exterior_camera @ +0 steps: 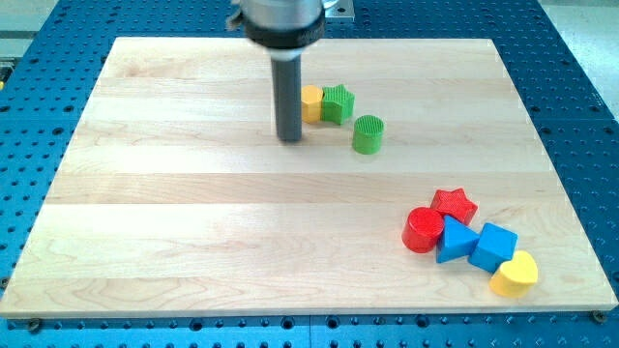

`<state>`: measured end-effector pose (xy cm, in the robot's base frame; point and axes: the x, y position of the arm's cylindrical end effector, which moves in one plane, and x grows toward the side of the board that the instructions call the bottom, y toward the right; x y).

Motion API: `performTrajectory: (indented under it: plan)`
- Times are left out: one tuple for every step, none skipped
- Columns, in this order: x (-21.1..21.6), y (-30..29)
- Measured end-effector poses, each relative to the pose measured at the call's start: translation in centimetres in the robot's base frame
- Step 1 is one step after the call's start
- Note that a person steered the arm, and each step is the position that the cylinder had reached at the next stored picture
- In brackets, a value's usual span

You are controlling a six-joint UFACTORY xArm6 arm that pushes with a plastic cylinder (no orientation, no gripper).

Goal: Slide the green circle to the top left of the red star

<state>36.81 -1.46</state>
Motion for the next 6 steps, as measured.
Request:
performTrajectory:
  plan:
    - [-6.0, -2.0]
    - [-11.3, -4.5]
    - [-6.8, -0.4]
    - [2.8, 4.8]
    - [1.4, 5.6]
    - [-5.9, 2.8]
